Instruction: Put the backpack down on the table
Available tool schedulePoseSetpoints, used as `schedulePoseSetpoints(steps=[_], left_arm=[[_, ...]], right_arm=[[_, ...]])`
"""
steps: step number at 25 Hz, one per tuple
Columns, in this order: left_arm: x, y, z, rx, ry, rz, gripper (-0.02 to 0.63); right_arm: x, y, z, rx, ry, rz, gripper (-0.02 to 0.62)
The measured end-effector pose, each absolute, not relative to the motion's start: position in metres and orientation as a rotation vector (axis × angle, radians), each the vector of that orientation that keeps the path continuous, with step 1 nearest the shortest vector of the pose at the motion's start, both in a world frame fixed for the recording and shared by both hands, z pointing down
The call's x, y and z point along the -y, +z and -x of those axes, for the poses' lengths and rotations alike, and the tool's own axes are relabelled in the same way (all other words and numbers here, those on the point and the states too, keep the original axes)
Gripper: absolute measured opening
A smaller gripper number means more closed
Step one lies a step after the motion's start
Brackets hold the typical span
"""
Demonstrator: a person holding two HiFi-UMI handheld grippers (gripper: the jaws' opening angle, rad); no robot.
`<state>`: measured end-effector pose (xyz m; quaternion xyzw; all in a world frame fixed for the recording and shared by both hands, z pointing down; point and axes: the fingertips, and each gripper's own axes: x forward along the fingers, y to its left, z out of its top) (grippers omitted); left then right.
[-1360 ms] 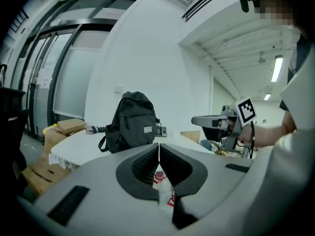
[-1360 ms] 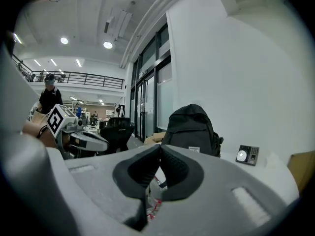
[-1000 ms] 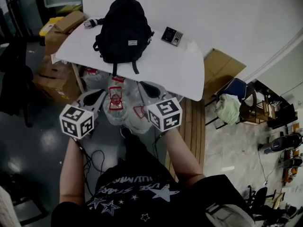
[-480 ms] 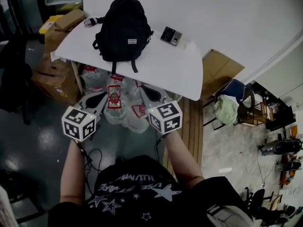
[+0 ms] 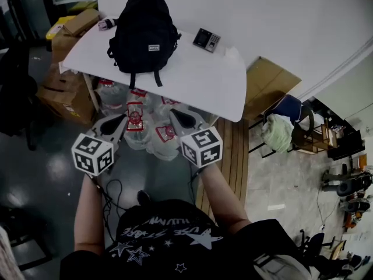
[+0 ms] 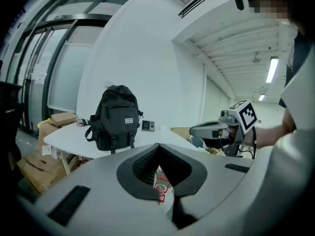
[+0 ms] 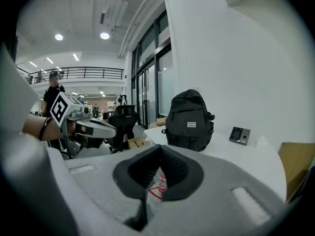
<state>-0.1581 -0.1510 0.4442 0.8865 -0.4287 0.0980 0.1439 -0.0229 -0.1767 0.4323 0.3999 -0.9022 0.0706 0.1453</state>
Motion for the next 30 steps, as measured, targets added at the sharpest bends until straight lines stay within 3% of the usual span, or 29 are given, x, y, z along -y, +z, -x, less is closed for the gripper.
schedulePoseSetpoints(steps=[30], left_arm=[[0.064, 0.445, 0.084, 1.376, 0.317, -2.461, 0.006]], right_arm=[[0.090, 0.430, -0.039, 2.709, 0.133, -0.912, 0.000]])
